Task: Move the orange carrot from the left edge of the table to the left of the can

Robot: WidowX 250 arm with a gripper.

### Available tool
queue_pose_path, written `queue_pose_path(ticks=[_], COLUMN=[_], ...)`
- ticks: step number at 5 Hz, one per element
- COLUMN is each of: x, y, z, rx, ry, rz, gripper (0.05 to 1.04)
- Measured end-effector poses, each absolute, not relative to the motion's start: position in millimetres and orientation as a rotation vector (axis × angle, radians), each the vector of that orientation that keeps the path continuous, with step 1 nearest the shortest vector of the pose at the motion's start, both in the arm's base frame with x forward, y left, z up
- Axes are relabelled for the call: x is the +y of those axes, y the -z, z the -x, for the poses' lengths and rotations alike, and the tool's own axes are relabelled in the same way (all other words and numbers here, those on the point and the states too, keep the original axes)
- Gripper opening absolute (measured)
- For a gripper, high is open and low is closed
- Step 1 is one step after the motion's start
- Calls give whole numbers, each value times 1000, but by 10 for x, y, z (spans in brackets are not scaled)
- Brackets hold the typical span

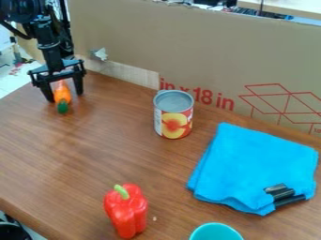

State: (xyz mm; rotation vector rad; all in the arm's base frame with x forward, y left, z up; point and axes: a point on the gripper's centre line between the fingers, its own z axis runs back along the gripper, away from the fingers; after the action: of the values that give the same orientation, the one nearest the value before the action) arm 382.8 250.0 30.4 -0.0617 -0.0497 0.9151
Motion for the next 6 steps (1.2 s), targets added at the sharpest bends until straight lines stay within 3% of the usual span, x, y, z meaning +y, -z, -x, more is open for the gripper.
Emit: queue_pose_path(ticks=[5, 6], x=[2446, 2402], y=[-482, -674], z=[-3786, -3726], rx=[-73, -65], ry=[-878, -801], rz=[75, 75], gripper=[1008, 1008])
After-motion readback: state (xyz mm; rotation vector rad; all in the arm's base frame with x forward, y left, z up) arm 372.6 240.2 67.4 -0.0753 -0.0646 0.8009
